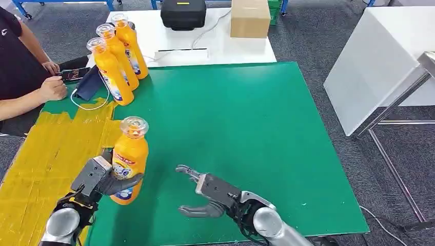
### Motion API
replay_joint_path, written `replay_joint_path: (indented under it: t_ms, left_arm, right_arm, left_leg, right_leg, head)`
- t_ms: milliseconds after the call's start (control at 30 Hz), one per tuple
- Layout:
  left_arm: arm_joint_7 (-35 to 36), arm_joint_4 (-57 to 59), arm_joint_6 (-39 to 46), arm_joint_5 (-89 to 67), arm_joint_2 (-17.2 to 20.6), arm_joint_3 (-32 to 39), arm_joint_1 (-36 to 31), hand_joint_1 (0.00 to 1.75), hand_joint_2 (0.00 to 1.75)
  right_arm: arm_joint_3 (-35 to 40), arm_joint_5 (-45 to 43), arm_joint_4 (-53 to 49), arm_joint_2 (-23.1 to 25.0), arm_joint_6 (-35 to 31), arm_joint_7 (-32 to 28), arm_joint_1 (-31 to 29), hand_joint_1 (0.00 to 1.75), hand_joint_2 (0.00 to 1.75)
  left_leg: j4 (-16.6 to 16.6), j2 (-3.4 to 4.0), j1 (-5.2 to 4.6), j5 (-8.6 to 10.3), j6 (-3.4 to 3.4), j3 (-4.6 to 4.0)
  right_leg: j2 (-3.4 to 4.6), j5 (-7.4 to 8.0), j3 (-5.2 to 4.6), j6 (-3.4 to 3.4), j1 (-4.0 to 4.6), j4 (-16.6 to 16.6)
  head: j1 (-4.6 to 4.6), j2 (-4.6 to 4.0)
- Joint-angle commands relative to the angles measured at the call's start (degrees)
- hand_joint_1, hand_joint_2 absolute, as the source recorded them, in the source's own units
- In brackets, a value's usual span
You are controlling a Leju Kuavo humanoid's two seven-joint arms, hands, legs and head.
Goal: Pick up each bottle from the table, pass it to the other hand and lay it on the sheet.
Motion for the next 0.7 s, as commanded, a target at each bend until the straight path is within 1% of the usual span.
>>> replay_joint_path:
  t_ms: [33, 67, 133, 167, 233, 300, 400, 433, 633, 667, 700]
  left_arm:
    - [0.48, 3.92, 10.06, -18.80, 0.82, 7.81, -0.22, 1.75, 1.75]
    - [1.24, 3.38, 13.06, -24.35, 1.53, 7.29, 0.34, 1.75, 1.75]
    - [2.10, 2.94, 16.70, -31.24, 2.10, 6.58, 1.05, 1.75, 1.75]
    - [3.32, 3.03, 19.19, -37.11, 3.05, 5.44, 1.34, 1.75, 1.75]
    - [5.40, 4.74, 22.12, -45.82, 4.79, 3.47, 0.96, 1.75, 1.75]
    - [5.76, 7.66, 23.26, -51.95, 6.91, 0.97, 0.19, 1.75, 1.75]
    - [5.86, 13.58, 23.58, -57.24, 9.08, -2.23, -1.45, 1.75, 1.75]
    - [4.74, 15.65, 22.71, -56.39, 9.30, -2.93, -2.01, 1.75, 1.75]
    - [4.71, 16.22, 22.64, -56.36, 9.26, -3.06, -2.18, 1.75, 1.75]
    - [4.57, 16.11, 22.49, -56.37, 9.38, -3.29, -2.22, 1.75, 1.75]
    - [4.01, 16.93, 21.09, -56.84, 10.29, -4.63, -2.48, 1.75, 1.75]
  right_arm:
    - [-9.61, -0.15, -11.82, -5.92, -0.54, -0.73, 7.61, 0.00, 0.00]
    - [-9.94, -0.25, -12.36, -6.04, -0.44, -0.76, 7.98, 0.00, 0.00]
    - [-10.08, -0.29, -12.71, -6.25, -0.46, -0.82, 8.22, 0.00, 0.00]
    - [-10.01, -0.24, -12.74, -6.48, -0.43, -0.83, 8.25, 0.00, 0.00]
    - [-9.68, -0.25, -12.49, -6.93, -0.27, -0.84, 7.98, 0.00, 0.00]
    - [-9.37, -0.56, -12.31, -7.44, -0.27, -1.03, 7.53, 0.00, 0.00]
    - [-9.08, -1.16, -12.17, -8.12, -0.08, -1.21, 7.06, 0.00, 0.00]
    - [-9.03, -1.28, -12.13, -8.22, 0.00, -1.23, 7.03, 0.00, 0.00]
    - [-9.02, -1.29, -12.12, -8.24, 0.01, -1.23, 7.06, 0.00, 0.00]
    - [-8.95, -1.32, -12.15, -8.23, 0.02, -1.23, 7.12, 0.00, 0.00]
    - [-8.77, -1.41, -12.05, -8.29, 0.10, -1.23, 6.96, 0.00, 0.00]
  left_leg:
    - [-0.04, -0.07, -0.01, -0.07, 0.01, 0.19]
    - [-0.03, -0.06, -0.04, -0.05, 0.01, 0.12]
    - [-0.04, -0.04, 0.01, -0.13, 0.00, 0.30]
    - [-0.04, -0.01, 0.00, -0.09, -0.01, 0.20]
    - [-0.04, 0.00, -0.02, -0.03, 0.00, 0.09]
    - [-0.06, -0.02, -0.02, -0.03, -0.01, 0.14]
    - [-0.12, -0.07, -0.02, -0.02, -0.03, 0.26]
    - [-0.12, -0.07, -0.05, 0.01, -0.02, 0.21]
    - [-0.09, -0.02, 0.00, -0.06, -0.02, 0.29]
    - [-0.05, -0.02, -0.03, -0.01, -0.01, 0.14]
    - [-0.07, 0.00, 0.00, -0.05, -0.01, 0.25]
  right_leg:
    - [-0.16, -0.10, 0.24, 0.04, 0.00, -0.05]
    - [-0.14, -0.08, 0.15, 0.04, -0.04, -0.02]
    - [-0.16, -0.13, 0.35, 0.05, 0.01, -0.07]
    - [-0.10, -0.09, 0.23, 0.04, -0.01, -0.05]
    - [-0.08, -0.04, 0.12, 0.02, -0.03, -0.03]
    - [-0.11, -0.05, 0.17, 0.02, -0.03, -0.05]
    - [-0.18, -0.06, 0.29, 0.01, -0.02, -0.10]
    - [-0.16, -0.05, 0.22, 0.01, -0.05, -0.08]
    - [-0.18, -0.08, 0.31, 0.03, 0.01, -0.10]
    - [-0.13, -0.05, 0.15, 0.02, -0.03, -0.03]
    - [-0.14, -0.07, 0.26, 0.03, 0.01, -0.08]
  head:
    - [0.00, -0.02]
    - [0.00, -0.02]
    - [0.02, -0.02]
    - [0.00, -0.02]
    - [0.02, -0.02]
    - [0.00, -0.02]
    - [0.02, -0.02]
    - [0.00, -0.02]
    - [0.02, -0.02]
    - [0.00, -0.02]
    - [0.02, -0.02]
